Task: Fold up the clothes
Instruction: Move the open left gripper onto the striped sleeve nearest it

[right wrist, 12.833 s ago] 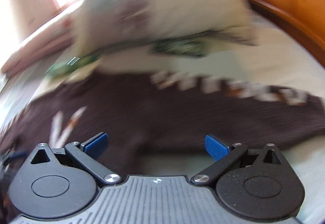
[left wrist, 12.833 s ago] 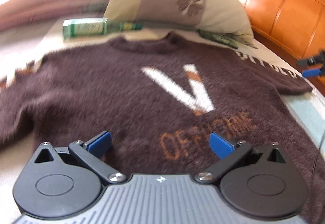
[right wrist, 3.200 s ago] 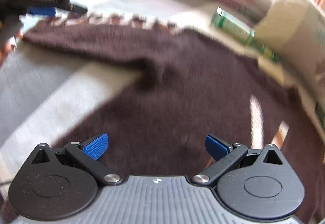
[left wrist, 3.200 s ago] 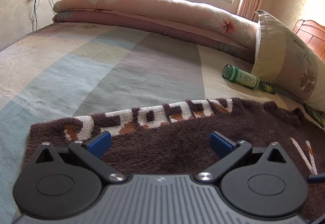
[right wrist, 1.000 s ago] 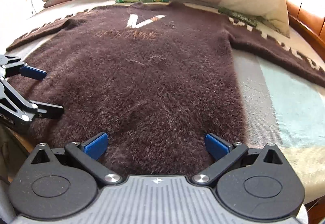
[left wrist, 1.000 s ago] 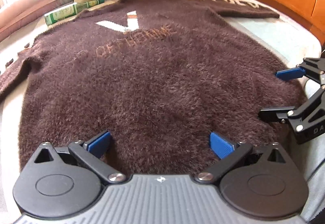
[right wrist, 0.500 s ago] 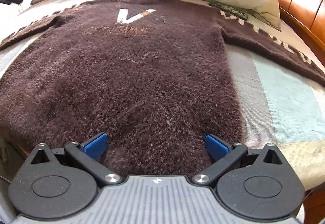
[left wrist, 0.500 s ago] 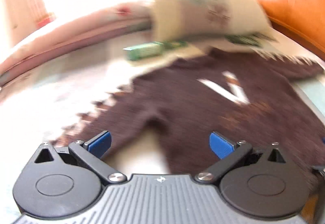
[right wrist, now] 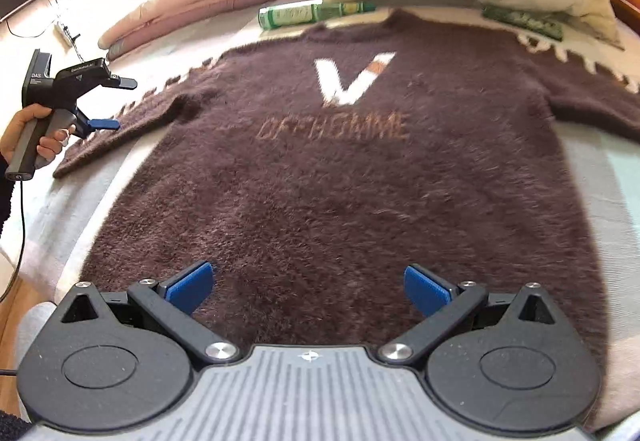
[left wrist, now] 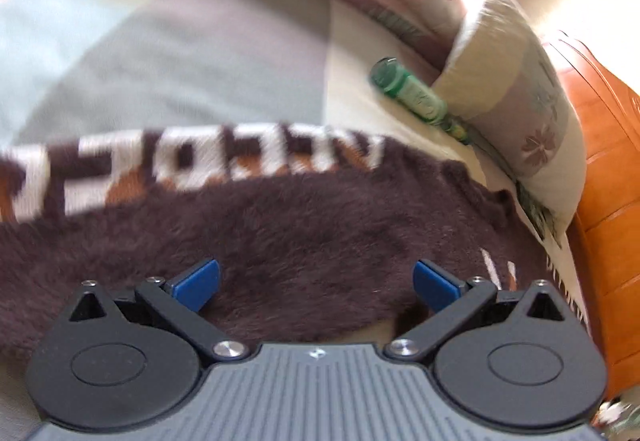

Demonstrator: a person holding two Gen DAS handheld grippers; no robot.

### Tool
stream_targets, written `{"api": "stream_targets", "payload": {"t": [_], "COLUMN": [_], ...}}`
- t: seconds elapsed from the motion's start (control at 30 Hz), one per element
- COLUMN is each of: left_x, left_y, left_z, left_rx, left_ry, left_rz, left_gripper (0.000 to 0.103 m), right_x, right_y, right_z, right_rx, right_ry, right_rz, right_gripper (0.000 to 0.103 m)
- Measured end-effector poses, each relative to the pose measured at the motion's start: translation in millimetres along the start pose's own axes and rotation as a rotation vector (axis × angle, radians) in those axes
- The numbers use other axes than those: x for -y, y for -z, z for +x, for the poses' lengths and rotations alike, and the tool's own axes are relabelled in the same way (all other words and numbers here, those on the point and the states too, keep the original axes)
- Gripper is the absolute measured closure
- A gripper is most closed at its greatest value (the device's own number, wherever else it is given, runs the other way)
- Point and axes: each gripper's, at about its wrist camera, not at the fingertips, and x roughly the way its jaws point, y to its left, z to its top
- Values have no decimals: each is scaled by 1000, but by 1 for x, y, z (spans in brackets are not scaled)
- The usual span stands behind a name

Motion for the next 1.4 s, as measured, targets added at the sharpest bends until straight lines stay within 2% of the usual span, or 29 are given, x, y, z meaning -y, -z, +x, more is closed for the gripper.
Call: {"api": "stream_targets", "payload": {"t": [0.03,0.13,0.27,0.33,0.47,0.53,0.63,0.73,0.8,0.87,0.93,1.03,1.13,1.27,1.4], "left_x": [-7,-31,-59,-76,-83,-80,-65,-33,-15,-4,-7,-28,-51,-98,-109], "left_y": [3,8,13,14,2,-10,-22,-30,-33,-33,-33,-33,-37,-38,-39], "left_z": [1,-14,-41,-52,-62,-62,-54,-28,-6,15,26,16,-3,-34,-51], "left_rx": [1,26,66,87,121,127,129,93,44,-6,-18,22,86,137,166], "left_ry": [-16,38,-115,-160,-363,-323,-86,88,162,188,161,204,43,-7,-146], "left_rz": [-3,-12,39,38,32,-1,-55,-28,-6,-2,-5,-56,-35,-107,-142], "left_gripper": [1,1,1,1,1,1,1,1,1,1,1,1,1,1,1], "right_x": [-1,-3,-11,-17,-27,-33,-43,-55,-59,-61,-63,-62,-60,-63,-65], "right_y": [1,6,7,7,-1,-5,-10,-15,-17,-18,-18,-19,-21,-23,-22], "right_z": [4,13,17,20,17,15,14,14,15,15,15,17,20,22,21], "right_rx": [-9,-23,-45,-63,-70,-72,-67,-59,-63,-64,-66,-66,-63,-60,-58], "right_ry": [4,23,60,89,83,77,71,68,67,67,71,75,66,53,44], "right_rz": [0,-13,-85,-120,-118,-114,-122,-143,-147,-148,-152,-150,-137,-137,-142], "right_gripper": [0,0,0,0,0,0,0,0,0,0,0,0,0,0,0]}}
